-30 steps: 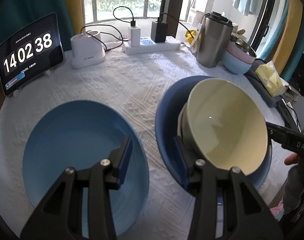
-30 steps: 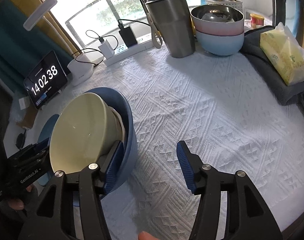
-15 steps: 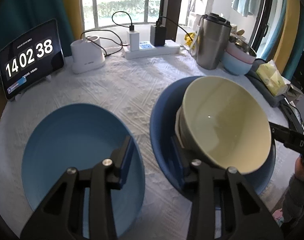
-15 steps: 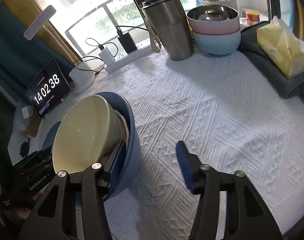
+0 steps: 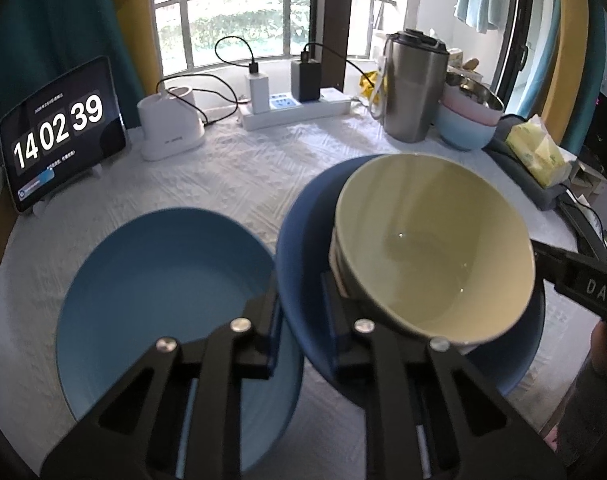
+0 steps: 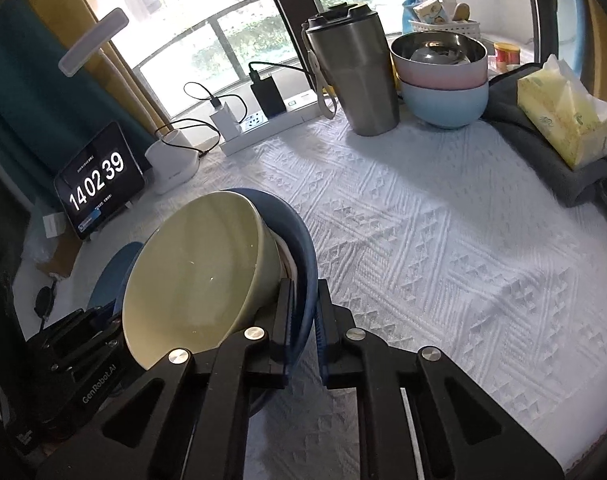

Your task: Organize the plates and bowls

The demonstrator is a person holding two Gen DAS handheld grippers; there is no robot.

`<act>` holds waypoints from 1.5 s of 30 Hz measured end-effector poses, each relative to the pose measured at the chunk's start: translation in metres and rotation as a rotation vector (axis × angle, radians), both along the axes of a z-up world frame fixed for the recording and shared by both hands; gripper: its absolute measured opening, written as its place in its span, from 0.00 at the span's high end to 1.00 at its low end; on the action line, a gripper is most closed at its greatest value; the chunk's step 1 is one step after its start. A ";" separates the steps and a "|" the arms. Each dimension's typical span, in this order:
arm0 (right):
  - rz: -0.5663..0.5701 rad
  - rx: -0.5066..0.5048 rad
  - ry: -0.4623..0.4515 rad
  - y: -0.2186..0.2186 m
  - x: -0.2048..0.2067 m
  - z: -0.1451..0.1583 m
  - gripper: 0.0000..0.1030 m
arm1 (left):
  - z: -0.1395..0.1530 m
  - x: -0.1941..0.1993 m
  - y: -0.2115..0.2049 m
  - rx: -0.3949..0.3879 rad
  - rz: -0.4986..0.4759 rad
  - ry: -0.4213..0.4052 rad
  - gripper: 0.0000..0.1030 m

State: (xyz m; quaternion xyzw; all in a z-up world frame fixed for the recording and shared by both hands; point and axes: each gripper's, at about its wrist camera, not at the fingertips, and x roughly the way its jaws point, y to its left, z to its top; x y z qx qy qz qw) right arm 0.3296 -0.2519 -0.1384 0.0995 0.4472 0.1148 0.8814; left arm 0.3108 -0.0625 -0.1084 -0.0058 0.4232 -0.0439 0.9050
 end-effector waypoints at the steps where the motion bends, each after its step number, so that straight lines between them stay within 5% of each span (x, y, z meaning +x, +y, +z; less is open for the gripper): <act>1: 0.000 -0.003 -0.001 0.001 -0.001 0.000 0.88 | 0.000 -0.001 -0.001 0.005 0.001 0.000 0.84; 14: -0.007 0.010 -0.004 -0.005 -0.010 0.006 0.88 | 0.011 -0.012 -0.010 0.050 -0.008 -0.033 0.84; 45: -0.012 -0.004 -0.076 -0.005 -0.026 0.044 0.88 | 0.047 -0.026 -0.006 0.008 -0.012 -0.087 0.84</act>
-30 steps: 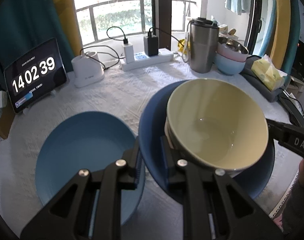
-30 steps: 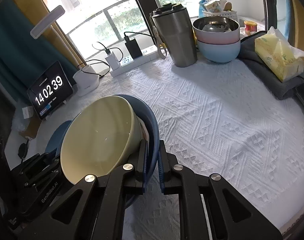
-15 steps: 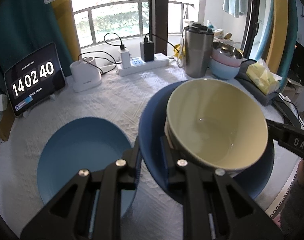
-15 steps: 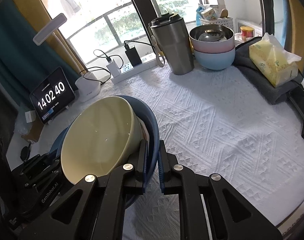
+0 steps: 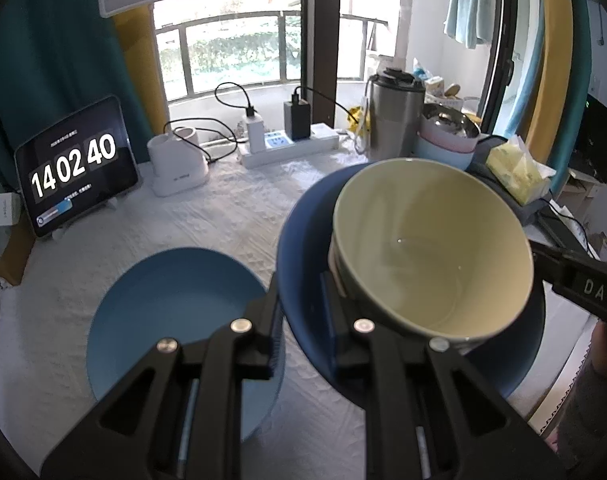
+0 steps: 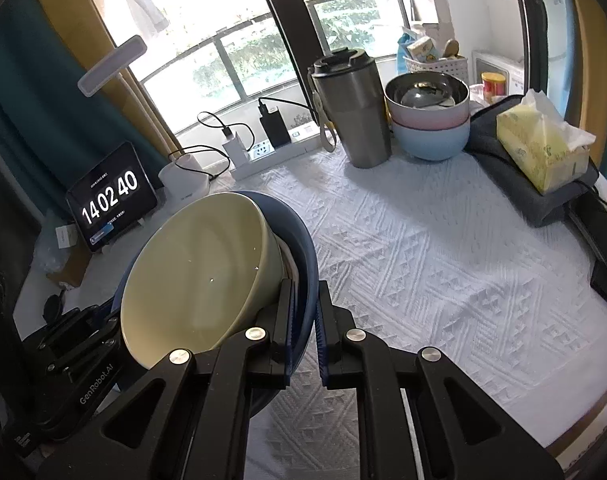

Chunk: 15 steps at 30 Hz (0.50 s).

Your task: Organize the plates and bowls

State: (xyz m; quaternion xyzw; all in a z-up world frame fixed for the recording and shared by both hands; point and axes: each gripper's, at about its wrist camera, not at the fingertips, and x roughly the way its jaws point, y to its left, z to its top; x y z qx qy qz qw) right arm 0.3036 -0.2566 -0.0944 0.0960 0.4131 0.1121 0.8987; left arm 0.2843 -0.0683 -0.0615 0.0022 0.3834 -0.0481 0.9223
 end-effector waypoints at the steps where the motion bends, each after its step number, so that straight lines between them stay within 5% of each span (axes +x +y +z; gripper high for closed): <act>1: 0.001 -0.002 -0.002 0.001 0.000 0.001 0.88 | 0.001 0.000 0.001 -0.002 0.001 -0.001 0.84; 15: 0.041 -0.035 -0.019 0.035 -0.001 0.013 0.88 | 0.008 -0.008 0.035 -0.037 0.039 -0.019 0.84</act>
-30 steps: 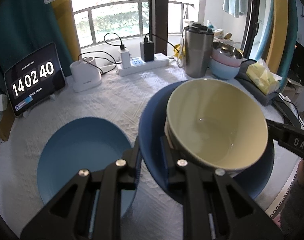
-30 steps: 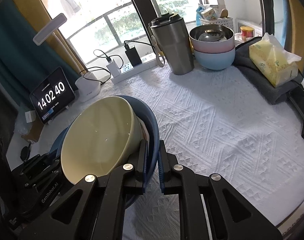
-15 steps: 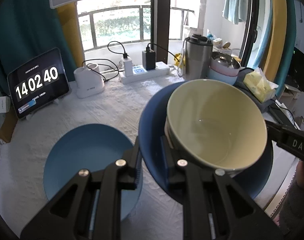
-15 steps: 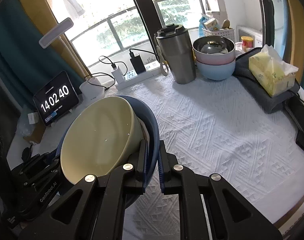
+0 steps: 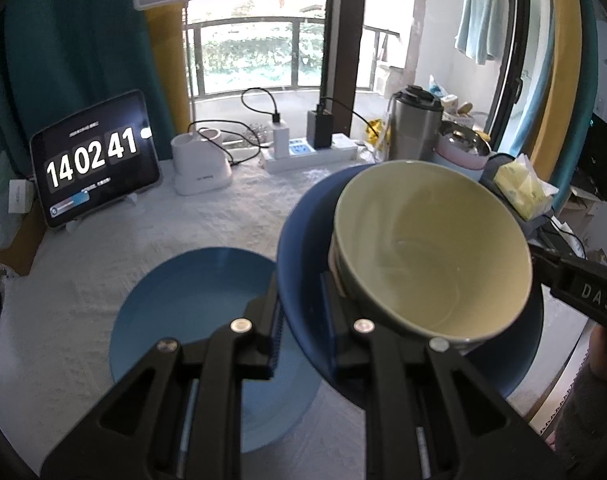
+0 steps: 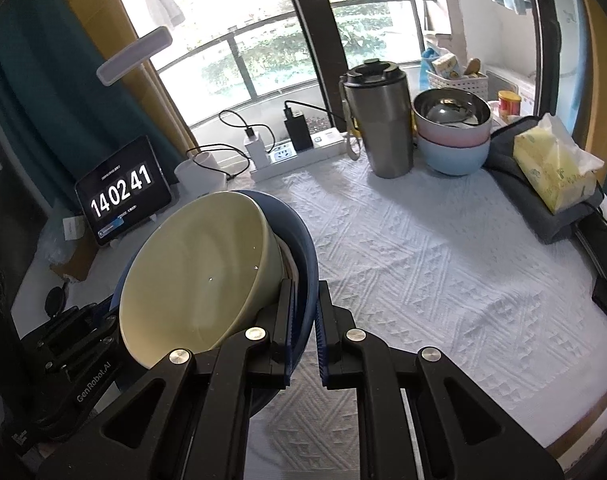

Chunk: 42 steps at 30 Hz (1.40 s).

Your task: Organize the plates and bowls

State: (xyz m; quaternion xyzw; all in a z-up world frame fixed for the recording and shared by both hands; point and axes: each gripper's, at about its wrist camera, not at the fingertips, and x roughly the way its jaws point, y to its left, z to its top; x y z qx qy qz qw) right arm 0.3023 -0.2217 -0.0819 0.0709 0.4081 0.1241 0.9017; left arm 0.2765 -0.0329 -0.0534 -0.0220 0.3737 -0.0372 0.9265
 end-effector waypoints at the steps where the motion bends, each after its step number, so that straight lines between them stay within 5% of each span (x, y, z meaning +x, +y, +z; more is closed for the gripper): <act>1: 0.003 -0.002 -0.001 0.002 0.000 0.001 0.88 | 0.000 -0.001 0.004 -0.003 0.005 -0.001 0.84; 42: 0.171 -0.046 0.067 0.140 0.013 -0.028 0.88 | -0.029 -0.023 0.133 -0.054 0.192 0.040 0.84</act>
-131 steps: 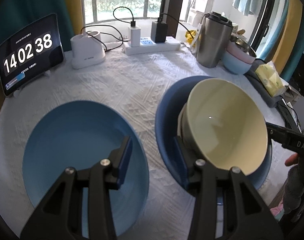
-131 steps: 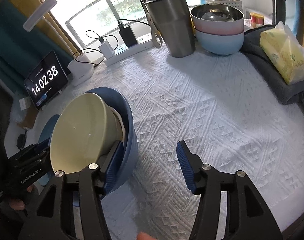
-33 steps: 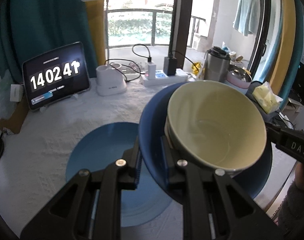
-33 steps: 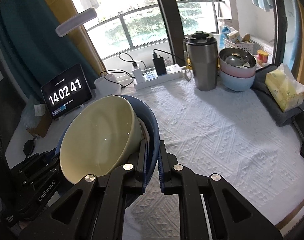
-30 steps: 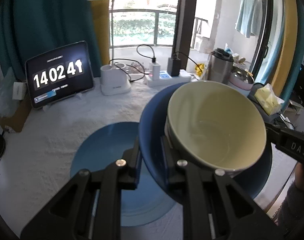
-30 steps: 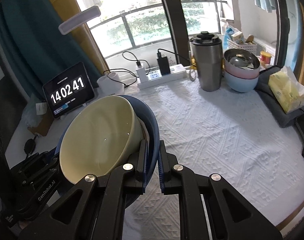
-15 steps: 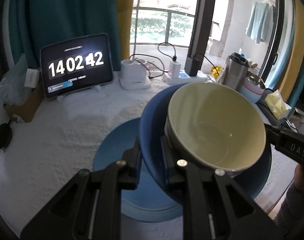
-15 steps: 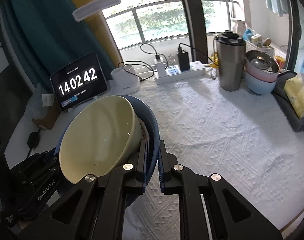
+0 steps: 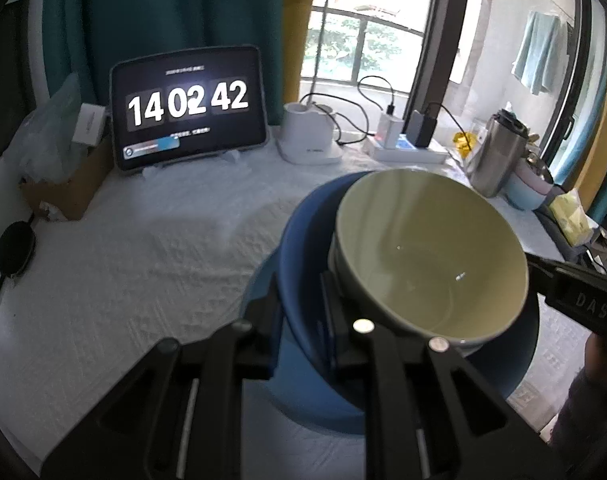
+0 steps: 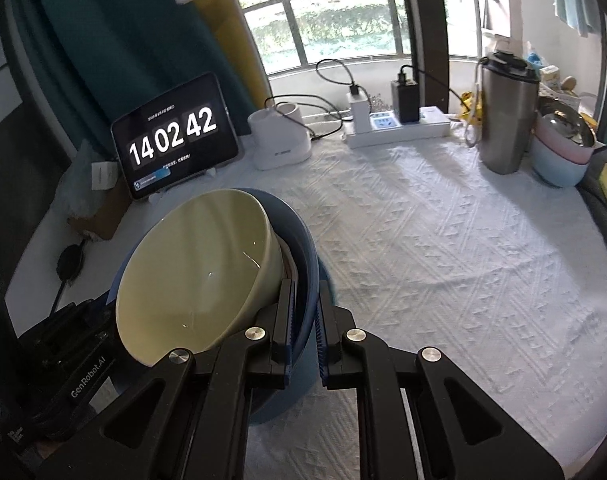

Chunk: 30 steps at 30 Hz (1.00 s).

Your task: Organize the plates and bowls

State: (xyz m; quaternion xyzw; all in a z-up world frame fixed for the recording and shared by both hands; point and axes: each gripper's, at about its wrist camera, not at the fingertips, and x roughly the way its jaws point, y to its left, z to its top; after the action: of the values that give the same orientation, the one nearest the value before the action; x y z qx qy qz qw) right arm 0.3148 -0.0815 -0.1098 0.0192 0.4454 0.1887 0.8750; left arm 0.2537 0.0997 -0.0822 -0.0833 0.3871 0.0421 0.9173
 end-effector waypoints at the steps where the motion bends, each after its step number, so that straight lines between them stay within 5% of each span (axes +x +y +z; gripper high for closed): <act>1: 0.002 0.000 0.003 0.002 0.000 -0.001 0.88 | -0.001 0.000 0.002 -0.001 0.004 0.002 0.85; 30: 0.029 -0.075 -0.048 0.023 0.008 -0.008 0.83 | -0.011 0.002 0.021 -0.003 0.064 0.016 0.77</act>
State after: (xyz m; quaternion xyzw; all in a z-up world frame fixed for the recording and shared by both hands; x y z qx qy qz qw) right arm 0.3232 -0.0583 -0.1183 -0.0246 0.4314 0.1849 0.8827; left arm 0.2555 0.1205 -0.0934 -0.0969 0.3918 0.0716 0.9121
